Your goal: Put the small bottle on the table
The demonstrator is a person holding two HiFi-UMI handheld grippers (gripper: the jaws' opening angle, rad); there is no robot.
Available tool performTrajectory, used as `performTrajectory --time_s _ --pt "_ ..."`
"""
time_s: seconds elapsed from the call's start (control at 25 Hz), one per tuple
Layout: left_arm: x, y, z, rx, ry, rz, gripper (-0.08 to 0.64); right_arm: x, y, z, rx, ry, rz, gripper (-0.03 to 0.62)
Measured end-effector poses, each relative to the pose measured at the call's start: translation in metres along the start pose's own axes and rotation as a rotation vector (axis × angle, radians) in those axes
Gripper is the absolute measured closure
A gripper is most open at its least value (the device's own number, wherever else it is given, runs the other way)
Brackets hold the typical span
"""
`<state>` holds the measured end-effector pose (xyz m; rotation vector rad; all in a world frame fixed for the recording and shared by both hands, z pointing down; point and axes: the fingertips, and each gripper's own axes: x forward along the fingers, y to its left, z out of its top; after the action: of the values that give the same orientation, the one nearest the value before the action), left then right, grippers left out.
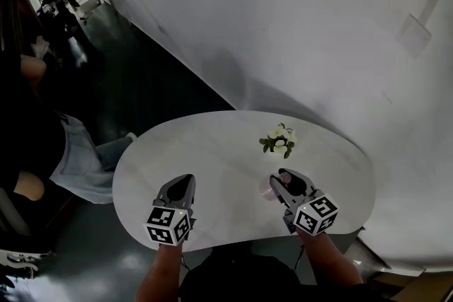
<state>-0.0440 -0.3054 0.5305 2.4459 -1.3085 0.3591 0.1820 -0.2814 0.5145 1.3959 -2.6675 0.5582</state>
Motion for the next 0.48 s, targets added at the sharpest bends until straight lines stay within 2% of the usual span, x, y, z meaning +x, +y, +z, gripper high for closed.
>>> performTrajectory --time_s 0.2,0.48 --pt "0.022 0.025 -0.009 -0.007 0.017 -0.011 0.549 0.041 -0.011 -0.004 -0.022 0.025 0.001 0.448" --pt "0.038 0.049 -0.021 -0.044 0.036 -0.018 0.548 0.095 -0.009 -0.016 -0.045 0.09 0.043 0.448"
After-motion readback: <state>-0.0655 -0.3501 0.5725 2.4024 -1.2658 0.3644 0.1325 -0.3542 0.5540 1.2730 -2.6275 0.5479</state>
